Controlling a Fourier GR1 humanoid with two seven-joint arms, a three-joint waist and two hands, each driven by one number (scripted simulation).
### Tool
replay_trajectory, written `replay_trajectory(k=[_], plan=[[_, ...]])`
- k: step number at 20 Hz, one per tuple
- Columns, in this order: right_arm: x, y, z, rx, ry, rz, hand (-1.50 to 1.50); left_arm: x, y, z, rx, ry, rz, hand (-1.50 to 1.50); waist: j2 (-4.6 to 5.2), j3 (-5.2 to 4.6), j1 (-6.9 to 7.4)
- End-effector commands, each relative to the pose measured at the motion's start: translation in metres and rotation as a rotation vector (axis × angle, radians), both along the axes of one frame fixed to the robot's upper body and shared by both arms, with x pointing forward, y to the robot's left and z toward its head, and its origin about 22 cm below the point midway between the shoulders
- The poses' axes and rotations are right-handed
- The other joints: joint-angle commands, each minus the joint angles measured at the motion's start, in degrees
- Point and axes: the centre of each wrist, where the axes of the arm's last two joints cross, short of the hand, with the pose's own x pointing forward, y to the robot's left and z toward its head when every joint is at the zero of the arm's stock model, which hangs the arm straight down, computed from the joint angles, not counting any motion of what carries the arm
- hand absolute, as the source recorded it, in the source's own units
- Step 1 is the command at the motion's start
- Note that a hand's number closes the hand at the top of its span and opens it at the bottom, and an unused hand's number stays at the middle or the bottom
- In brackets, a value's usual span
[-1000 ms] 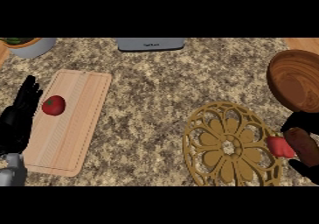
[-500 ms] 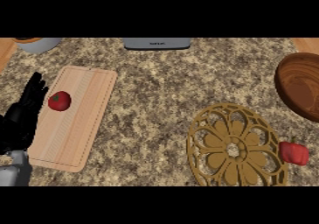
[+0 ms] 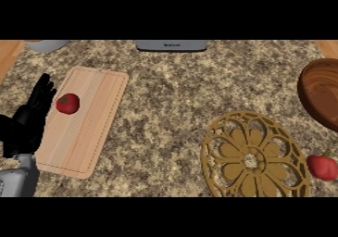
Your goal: Pick the sweet potato from the placemat and place it in the bowl
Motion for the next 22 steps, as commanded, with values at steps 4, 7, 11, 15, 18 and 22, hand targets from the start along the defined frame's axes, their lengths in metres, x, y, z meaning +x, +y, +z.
replay_trajectory(k=[4,7,11,15,18,22], plan=[[0.06,-0.008,-0.008,0.031,0.016,-0.016,1.5,0.003,0.013,0.01,-0.019,-0.002,-0.028,0.0,0.22,0.03,1.16],[0.079,0.006,-0.05,0.003,0.019,-0.005,1.5,0.018,0.004,0.019,0.0,-0.008,-0.029,0.0,0.29,0.05,0.76],[0.095,-0.006,-0.06,0.024,0.027,-0.009,1.5,0.011,-0.01,0.005,-0.004,-0.007,-0.023,0.0,0.4,0.08,1.15],[0.08,-0.028,-0.063,-0.22,0.264,-0.193,1.5,0.012,0.002,0.012,-0.009,-0.017,-0.055,0.0,1.08,0.07,2.63],[0.085,-0.025,-0.094,-0.119,0.319,-0.167,-1.5,0.006,-0.012,0.019,-0.004,-0.029,-0.053,0.0,1.24,0.26,3.82],[0.078,-0.038,-0.096,-0.096,0.354,-0.026,-1.5,0.008,-0.02,0.018,-0.016,-0.009,-0.053,0.0,1.08,0.29,2.87]])
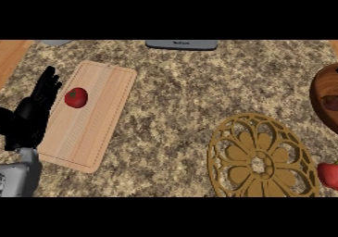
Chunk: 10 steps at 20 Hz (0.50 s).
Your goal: Pick the sweet potato from the placemat and place it in the bowl
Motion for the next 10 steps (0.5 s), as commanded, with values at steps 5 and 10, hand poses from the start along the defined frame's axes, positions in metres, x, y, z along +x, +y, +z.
replay_trajectory(k=[5,10], plan=[[-0.002,-0.015,-0.003,0.479,-0.026,0.053,-1.5,0.002,-0.004,0.0,-0.004,0.003,0.012,0.0,-0.11,0.12,-0.57],[-0.012,-0.034,0.011,0.837,-0.14,0.001,-1.5,-0.003,0.004,-0.002,0.011,-0.018,0.016,0.0,-0.07,0.19,-0.89]])
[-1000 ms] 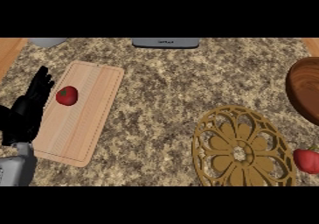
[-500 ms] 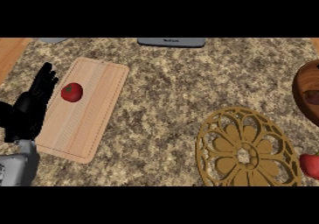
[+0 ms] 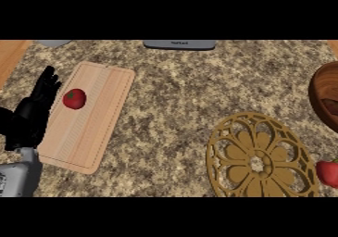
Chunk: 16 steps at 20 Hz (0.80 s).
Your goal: Pick the sweet potato from the placemat and place it in the bowl
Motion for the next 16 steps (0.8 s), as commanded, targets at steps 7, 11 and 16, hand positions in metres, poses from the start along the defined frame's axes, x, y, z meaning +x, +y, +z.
replay_trajectory(k=[7,11,16], plan=[[-0.05,-0.06,0.04,0.314,0.0,-0.015,-1.5,0.001,0.003,0.004,0.0,-0.027,-0.001,0.0,0.79,0.3,0.05],[-0.075,-0.08,0.05,0.347,0.039,-0.011,-1.5,-0.006,0.004,-0.003,-0.003,-0.012,0.011,0.0,0.42,0.42,-0.61],[-0.078,-0.078,0.032,0.411,0.104,0.008,-1.5,-0.004,0.005,-0.005,-0.02,-0.003,0.008,0.0,0.84,0.8,-0.73]])
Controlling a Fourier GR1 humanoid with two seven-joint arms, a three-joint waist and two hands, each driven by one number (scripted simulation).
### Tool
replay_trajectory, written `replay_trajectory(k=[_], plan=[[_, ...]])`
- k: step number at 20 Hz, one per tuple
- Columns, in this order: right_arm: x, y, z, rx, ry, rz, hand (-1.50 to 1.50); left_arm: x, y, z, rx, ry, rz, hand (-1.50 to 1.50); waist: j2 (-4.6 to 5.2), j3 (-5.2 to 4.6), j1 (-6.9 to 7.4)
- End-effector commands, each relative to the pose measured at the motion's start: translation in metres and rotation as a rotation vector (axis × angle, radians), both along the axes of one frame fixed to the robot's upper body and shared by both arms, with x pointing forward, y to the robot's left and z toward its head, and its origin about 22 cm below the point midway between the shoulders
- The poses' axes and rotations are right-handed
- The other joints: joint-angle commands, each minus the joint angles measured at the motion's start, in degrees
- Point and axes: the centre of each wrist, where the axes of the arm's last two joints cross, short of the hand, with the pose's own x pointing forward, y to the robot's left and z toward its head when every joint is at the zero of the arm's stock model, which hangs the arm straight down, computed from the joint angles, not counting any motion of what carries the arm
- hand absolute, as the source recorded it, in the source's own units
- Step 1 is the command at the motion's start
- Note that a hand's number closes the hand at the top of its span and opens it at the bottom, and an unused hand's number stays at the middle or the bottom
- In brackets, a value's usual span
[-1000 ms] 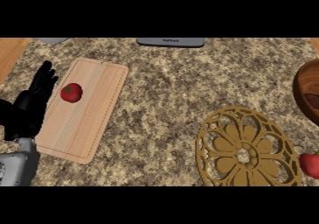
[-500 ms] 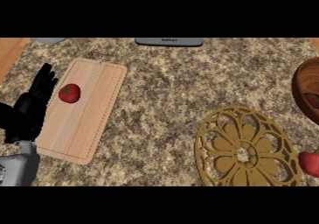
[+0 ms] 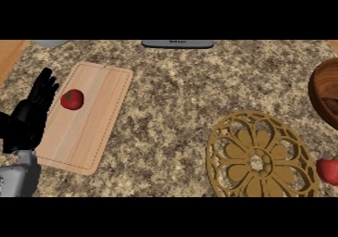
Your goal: Pick the sweet potato from the placemat and place it in the bowl
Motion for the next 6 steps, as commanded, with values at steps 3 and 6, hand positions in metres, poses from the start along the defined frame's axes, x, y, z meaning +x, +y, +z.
replay_trajectory(k=[3,6], plan=[[-0.016,-0.013,0.01,0.145,-0.098,0.174,-1.5,-0.003,-0.001,-0.006,-0.004,0.007,0.012,0.0,-0.13,0.22,-0.78],[-0.018,-0.015,0.014,0.165,-0.103,0.175,-1.5,-0.003,0.006,-0.001,0.007,-0.007,0.013,0.0,-0.18,0.22,-0.24]])
